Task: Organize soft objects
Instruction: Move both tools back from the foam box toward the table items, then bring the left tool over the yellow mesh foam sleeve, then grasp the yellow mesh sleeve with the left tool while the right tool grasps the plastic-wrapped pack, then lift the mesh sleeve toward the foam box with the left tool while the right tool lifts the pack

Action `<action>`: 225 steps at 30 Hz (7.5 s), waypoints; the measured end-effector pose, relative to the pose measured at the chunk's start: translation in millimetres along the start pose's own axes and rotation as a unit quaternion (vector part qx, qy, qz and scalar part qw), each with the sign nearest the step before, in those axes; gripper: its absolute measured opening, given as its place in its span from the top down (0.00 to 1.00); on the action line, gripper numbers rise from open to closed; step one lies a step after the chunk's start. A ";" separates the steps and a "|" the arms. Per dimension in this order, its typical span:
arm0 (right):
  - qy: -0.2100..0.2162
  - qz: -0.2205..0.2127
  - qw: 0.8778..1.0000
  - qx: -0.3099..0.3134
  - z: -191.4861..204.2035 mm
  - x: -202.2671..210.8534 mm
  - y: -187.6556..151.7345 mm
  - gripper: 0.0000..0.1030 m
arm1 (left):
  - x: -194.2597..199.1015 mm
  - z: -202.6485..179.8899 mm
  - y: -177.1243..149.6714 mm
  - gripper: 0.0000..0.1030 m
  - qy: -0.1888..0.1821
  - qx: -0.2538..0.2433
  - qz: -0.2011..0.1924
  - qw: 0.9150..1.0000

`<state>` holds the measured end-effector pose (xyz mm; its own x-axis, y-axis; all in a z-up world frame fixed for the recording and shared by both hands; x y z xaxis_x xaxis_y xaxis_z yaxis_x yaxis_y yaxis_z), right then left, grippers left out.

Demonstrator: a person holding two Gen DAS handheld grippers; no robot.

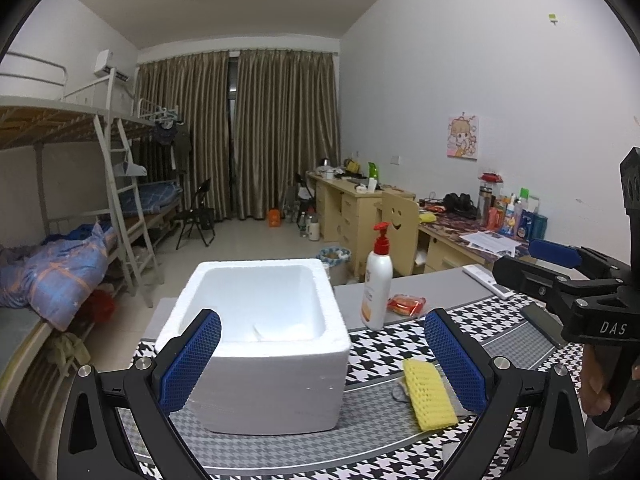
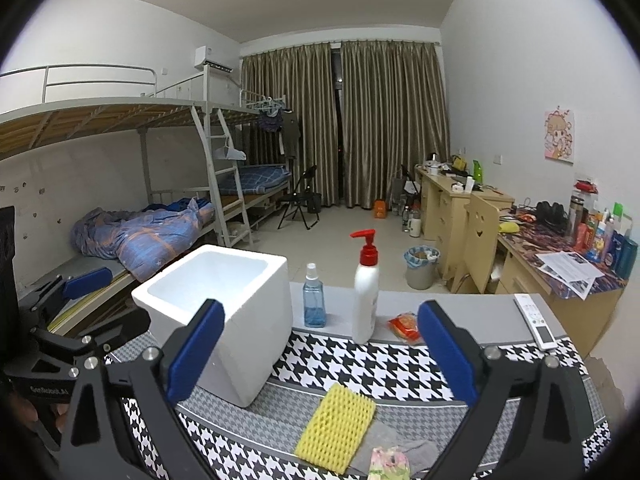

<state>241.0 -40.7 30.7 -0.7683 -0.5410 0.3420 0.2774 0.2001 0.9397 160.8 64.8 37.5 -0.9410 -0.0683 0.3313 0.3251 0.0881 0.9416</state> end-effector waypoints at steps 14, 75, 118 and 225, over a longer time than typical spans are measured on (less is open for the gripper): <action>-0.036 0.002 0.999 -0.017 -26.2 13.5 -18.3 0.04 | -12.4 -25.9 -12.6 0.01 -0.037 -0.004 0.015 0.999; -0.101 0.088 0.989 -0.065 -88.6 16.3 -121.8 0.04 | -81.0 -94.1 -94.8 0.01 -0.094 -0.027 0.124 0.987; -0.054 0.168 0.982 -0.068 -78.7 -17.6 -170.7 0.14 | -128.3 -116.9 -160.8 0.54 -0.111 -0.041 0.267 0.956; -0.005 0.065 0.997 -0.043 -25.8 -5.2 -57.3 0.69 | -35.4 -53.1 -26.6 0.89 -0.096 -0.031 0.067 0.993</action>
<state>244.0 -70.4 -24.8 -0.7290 -0.5061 0.4609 0.4231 0.1960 0.8846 190.5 12.1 3.9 -0.8873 0.1308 0.4423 0.4486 0.0222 0.8935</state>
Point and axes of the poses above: each gripper's, at about its wrist camera, not at the fingertips, and x roughly against the way its jaws point, z to its left, y to its top, the point moved 8 cm from there along -x, roughly the way its jaws point, and after that the axes turned 2 degrees about x, right-handed, at the moved point
